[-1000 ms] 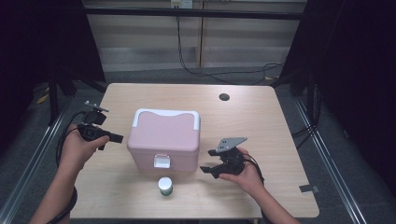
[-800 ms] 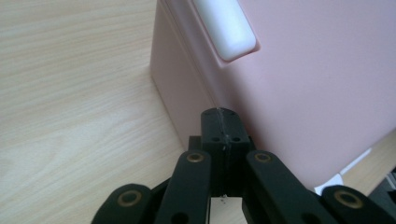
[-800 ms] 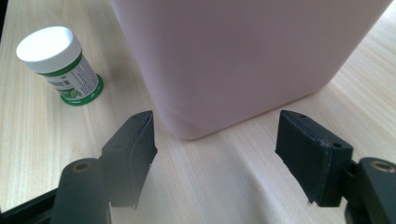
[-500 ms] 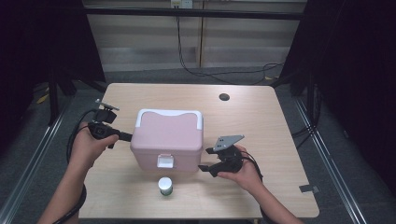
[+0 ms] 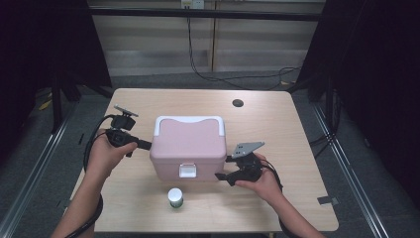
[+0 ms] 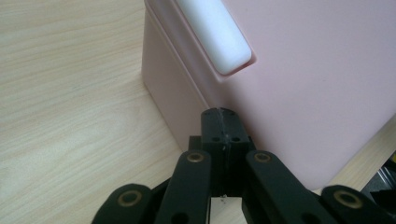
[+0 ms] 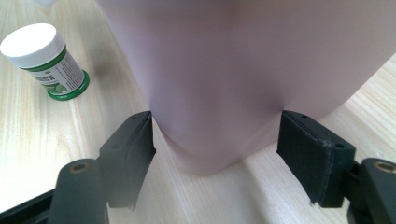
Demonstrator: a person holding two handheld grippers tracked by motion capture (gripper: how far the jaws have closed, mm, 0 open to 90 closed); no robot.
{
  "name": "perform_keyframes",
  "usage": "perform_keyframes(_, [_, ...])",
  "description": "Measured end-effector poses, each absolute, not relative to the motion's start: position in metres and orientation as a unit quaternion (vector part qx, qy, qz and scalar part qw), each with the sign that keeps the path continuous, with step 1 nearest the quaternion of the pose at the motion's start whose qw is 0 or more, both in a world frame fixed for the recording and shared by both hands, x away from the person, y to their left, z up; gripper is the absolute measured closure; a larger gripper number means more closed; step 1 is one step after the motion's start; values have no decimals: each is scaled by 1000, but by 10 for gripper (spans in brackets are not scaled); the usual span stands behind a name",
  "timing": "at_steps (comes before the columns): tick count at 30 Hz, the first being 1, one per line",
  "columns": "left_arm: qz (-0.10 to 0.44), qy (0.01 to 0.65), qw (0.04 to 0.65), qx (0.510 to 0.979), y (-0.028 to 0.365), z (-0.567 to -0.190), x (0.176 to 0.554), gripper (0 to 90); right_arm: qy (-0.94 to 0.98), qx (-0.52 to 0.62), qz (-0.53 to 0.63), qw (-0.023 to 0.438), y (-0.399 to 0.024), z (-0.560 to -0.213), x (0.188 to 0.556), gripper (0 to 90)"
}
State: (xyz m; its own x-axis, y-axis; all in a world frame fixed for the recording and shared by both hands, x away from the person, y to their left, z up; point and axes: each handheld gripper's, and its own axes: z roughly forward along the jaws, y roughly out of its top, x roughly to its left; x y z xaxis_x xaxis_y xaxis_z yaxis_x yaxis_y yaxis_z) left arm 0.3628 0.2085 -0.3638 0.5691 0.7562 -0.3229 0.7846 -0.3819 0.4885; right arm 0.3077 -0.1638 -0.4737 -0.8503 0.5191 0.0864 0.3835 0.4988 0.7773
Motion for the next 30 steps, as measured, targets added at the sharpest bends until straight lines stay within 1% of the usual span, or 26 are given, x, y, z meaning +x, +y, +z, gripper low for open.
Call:
perform_keyframes(6, [-23,461,304,833,201,-363,363,900,864,264,420,86,-169,-474,308,268])
perform_keyframes(16, [-23,462,307,832,189,-364,365,900,857,278,427,80,-181,-474,310,266])
perform_keyframes(30, [-23,452,302,839,168,-363,368,900,856,284,423,89,-199,-474,310,265])
